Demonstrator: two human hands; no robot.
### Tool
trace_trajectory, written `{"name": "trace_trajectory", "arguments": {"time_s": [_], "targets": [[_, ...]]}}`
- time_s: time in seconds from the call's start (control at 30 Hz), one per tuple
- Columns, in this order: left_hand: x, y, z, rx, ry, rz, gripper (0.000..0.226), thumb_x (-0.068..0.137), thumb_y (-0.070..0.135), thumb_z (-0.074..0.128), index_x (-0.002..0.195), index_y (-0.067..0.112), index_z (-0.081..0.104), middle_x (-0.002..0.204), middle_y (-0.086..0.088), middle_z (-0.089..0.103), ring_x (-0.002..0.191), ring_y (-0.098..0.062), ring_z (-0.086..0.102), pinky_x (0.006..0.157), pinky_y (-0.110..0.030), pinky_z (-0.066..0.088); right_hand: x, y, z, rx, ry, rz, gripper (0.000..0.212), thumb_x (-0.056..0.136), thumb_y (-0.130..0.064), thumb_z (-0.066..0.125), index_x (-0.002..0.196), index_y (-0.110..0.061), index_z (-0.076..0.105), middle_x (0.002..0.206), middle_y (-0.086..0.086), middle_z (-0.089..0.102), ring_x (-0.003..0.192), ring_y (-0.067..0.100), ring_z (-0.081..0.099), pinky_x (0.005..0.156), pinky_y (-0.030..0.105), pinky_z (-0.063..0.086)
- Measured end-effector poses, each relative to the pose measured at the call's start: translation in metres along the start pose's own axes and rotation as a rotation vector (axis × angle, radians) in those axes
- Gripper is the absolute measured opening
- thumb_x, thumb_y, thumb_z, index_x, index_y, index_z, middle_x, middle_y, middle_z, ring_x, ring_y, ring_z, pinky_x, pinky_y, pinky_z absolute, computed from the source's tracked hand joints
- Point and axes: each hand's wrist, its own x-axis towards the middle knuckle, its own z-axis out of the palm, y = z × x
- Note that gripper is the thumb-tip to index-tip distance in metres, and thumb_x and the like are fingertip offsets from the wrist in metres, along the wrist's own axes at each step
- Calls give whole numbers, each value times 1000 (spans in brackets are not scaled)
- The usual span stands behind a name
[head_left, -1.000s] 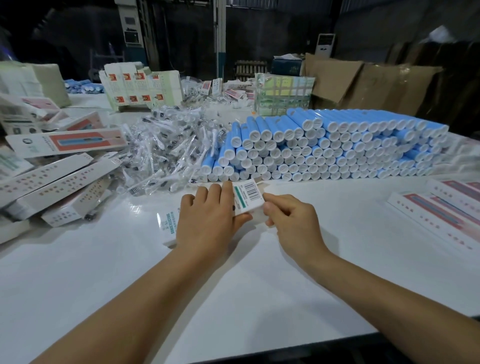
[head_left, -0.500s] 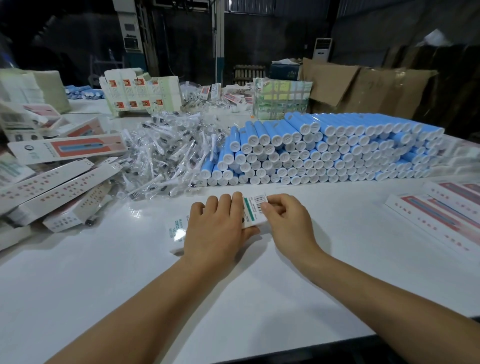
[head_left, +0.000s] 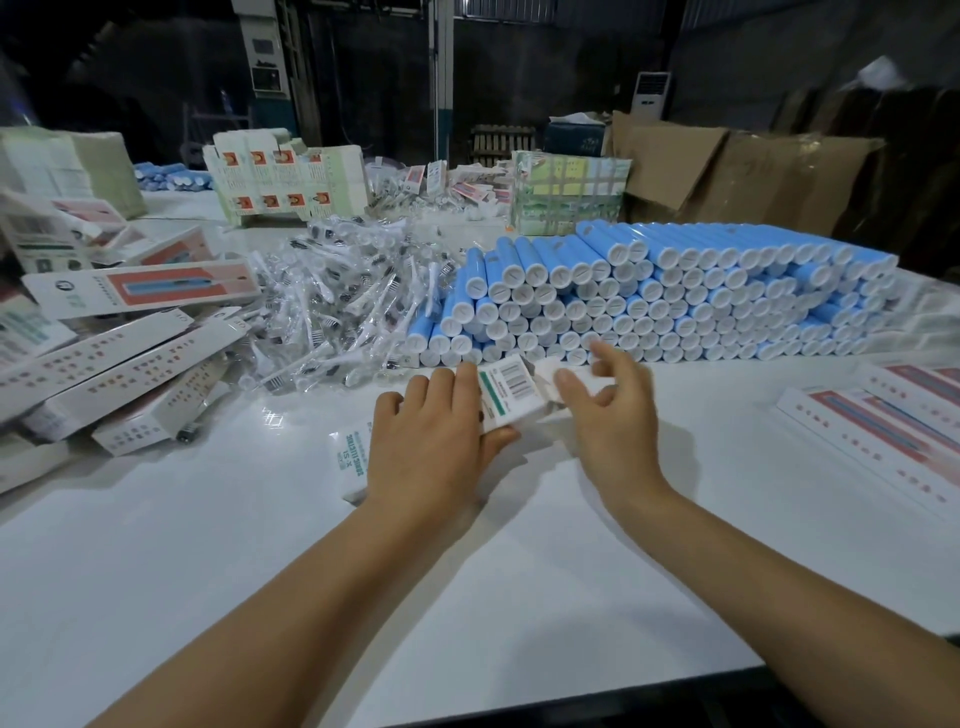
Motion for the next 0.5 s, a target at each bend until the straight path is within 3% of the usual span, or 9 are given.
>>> {"name": "trace_trajectory", "arguments": {"time_s": [0.07, 0.13, 0.2, 0.3, 0.37, 0.5], "targets": [[3, -2, -1, -32, 19, -29, 81, 82, 66, 28, 132, 6, 49, 112, -9, 60, 98, -32, 55, 75, -39, 36, 7, -1, -4, 275, 28, 293, 37, 88, -29, 65, 121, -25, 50, 109, -5, 52, 91, 12, 54, 79, 30, 49], [4, -1, 0, -26, 10, -32, 83, 81, 68, 25, 134, 7, 48, 113, -8, 59, 100, -31, 54, 75, -39, 35, 8, -3, -1, 739, -202, 680, 42, 85, -33, 63, 119, -9, 55, 107, 9, 62, 92, 23, 63, 72, 34, 55], [3, 2, 2, -1, -22, -2, 84, 82, 68, 24, 137, 8, 45, 116, -7, 58, 102, -29, 53, 77, -38, 35, 3, -6, 3, 938, -399, 795, 51, 77, -34, 61, 116, -3, 59, 105, 15, 69, 89, 26, 68, 66, 33, 58], [-1, 8, 4, 30, 0, 44, 77, 86, 63, 34, 132, 4, 51, 106, -9, 61, 91, -30, 56, 73, -39, 39, -3, -6, 9, 973, -460, 610, 53, 77, -18, 61, 124, 4, 53, 108, 19, 66, 94, 26, 66, 63, 28, 56], [-3, 12, 5, 67, 42, 69, 72, 87, 59, 38, 128, 2, 54, 100, -9, 61, 85, -29, 57, 70, -40, 42, -6, -1, 10, 853, -394, 464, 33, 84, -2, 59, 116, 4, 56, 102, 17, 69, 92, 25, 68, 68, 28, 57], [-5, 15, 3, 106, 54, 109, 75, 91, 59, 20, 123, 1, 57, 96, -9, 61, 81, -29, 57, 70, -41, 44, -18, 5, 8, 152, -317, 70, 25, 96, -6, 50, 117, -13, 58, 99, -2, 70, 93, 14, 67, 83, 34, 54]]}}
